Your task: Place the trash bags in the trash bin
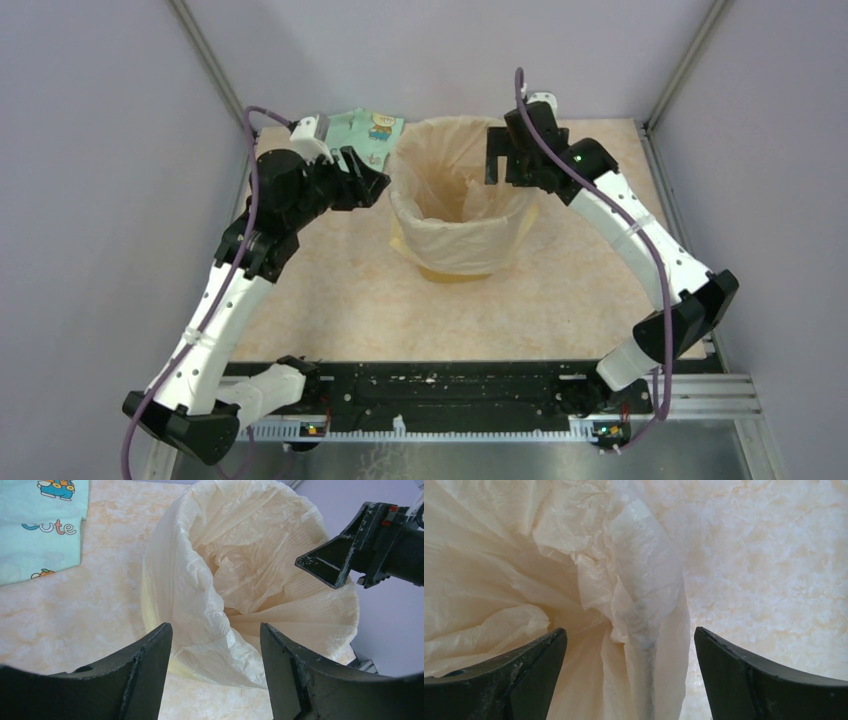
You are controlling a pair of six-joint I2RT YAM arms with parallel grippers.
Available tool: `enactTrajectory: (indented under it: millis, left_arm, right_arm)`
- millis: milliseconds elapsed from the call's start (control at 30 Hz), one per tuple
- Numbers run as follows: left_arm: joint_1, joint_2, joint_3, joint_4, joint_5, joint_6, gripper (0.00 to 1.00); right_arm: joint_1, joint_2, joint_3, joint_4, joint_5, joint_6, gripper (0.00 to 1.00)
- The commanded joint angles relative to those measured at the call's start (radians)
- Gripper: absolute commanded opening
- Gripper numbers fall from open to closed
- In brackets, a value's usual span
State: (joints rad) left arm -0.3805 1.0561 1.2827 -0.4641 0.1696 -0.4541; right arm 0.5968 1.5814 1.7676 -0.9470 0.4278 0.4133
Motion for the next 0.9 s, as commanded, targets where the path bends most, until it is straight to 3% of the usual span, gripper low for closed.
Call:
enactTrajectory:
  millis: [0,300,867]
  left_arm:
    - [-0.003,-0.037,0.017,0.056,0.040,0.018,0.73]
    - [-0.004,-0.090,-0.002,0.064,0.067,0.055,0.98]
    - [-0.004,-0.224,-0.099,0.011,0.083,0.184,0.98]
  right_arm:
    - [-0.005,-0.113,-0.008,0.078,-0.042,-0.001,0.99]
    - [-0.005,-0.292,-0.111,0.171,-0.111,-0.037,0.99]
    - [-0.005,-0.845,-0.544,0.403,-0.208,-0.058,0.99]
